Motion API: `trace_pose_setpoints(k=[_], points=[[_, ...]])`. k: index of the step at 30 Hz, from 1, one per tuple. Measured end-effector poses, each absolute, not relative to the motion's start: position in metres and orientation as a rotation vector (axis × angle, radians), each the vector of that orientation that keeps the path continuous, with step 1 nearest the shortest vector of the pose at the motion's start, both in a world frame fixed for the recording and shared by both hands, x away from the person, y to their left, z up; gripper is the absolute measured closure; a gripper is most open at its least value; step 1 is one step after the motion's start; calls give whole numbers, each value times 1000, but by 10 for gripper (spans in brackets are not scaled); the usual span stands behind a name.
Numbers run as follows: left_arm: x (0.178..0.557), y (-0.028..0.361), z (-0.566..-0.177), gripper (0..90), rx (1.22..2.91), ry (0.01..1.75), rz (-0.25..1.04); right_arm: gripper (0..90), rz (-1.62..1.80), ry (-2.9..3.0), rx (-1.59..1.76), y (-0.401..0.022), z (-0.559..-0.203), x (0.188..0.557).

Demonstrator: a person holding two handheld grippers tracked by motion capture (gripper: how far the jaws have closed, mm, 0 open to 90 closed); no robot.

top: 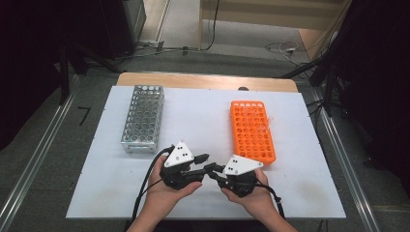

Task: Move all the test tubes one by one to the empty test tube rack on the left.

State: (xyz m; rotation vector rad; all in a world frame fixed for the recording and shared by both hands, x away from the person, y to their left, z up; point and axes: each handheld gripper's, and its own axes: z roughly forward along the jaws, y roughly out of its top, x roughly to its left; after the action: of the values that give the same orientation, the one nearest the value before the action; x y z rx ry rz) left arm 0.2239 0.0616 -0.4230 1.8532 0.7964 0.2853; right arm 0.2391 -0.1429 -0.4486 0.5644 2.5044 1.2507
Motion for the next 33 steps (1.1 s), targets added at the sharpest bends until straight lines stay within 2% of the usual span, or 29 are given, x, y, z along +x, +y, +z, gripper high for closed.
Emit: trace_pose_setpoints(k=[2,3,6,14,15,16,17,18,21,22,28,29,33], points=[[224,60,-424,645,1865,804,300,743,1248,2505,562,-142,-449,238],[224,60,-424,698,1869,805,304,743,1242,2506,559,-142,-449,238],[224,60,-424,728,1874,807,302,743,1240,2506,558,-142,-450,239],[226,63,-423,752,1866,835,295,738,1261,2500,575,-142,-451,240],[227,64,-422,752,1862,844,308,672,1309,2499,595,-144,-451,242],[227,65,-422,752,1861,849,320,672,1309,2499,595,-144,-451,242],[228,67,-421,752,1853,854,313,623,1338,2500,607,-146,-450,243],[230,69,-420,753,1849,857,310,528,1366,2491,625,-152,-449,245],[232,75,-418,753,1845,871,323,381,1413,2465,648,-162,-446,247],[233,78,-417,753,1847,877,326,381,1413,2465,648,-162,-446,247],[240,91,-414,754,1836,906,341,36,1429,2410,715,-183,-439,247],[241,94,-413,754,1835,910,345,0,1436,2403,721,-188,-439,247],[247,103,-410,754,1821,926,353,0,1477,2392,747,-210,-437,245]])
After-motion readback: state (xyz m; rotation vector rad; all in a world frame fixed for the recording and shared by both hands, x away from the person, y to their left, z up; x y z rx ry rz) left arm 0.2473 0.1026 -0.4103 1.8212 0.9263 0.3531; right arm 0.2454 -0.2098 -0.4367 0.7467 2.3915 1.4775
